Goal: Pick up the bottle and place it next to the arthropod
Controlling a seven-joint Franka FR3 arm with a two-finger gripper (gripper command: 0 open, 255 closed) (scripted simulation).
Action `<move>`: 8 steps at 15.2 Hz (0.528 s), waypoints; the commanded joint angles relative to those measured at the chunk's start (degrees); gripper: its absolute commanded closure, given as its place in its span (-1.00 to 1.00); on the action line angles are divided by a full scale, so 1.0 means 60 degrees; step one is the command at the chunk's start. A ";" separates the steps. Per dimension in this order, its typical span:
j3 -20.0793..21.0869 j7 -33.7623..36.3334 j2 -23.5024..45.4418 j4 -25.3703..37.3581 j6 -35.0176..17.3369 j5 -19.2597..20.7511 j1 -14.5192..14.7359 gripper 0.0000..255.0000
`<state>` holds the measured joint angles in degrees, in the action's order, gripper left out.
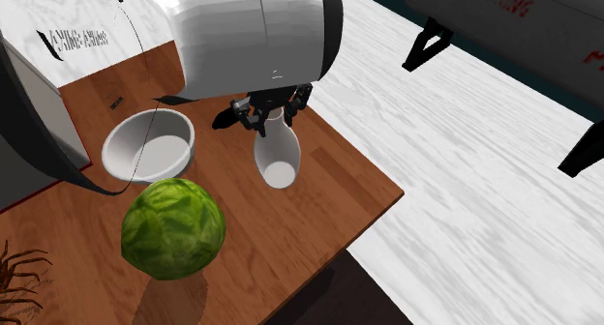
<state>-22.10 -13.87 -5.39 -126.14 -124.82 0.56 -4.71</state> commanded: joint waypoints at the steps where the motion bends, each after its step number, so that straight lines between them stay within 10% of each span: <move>1: 0.0000 0.0000 -0.0001 0.0001 -0.0001 0.0000 0.0000 1.00; 8: 0.0022 0.0057 -0.0155 0.0241 0.0383 0.0065 0.0001 1.00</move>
<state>-22.01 -13.64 -5.99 -125.08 -123.20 0.82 -4.70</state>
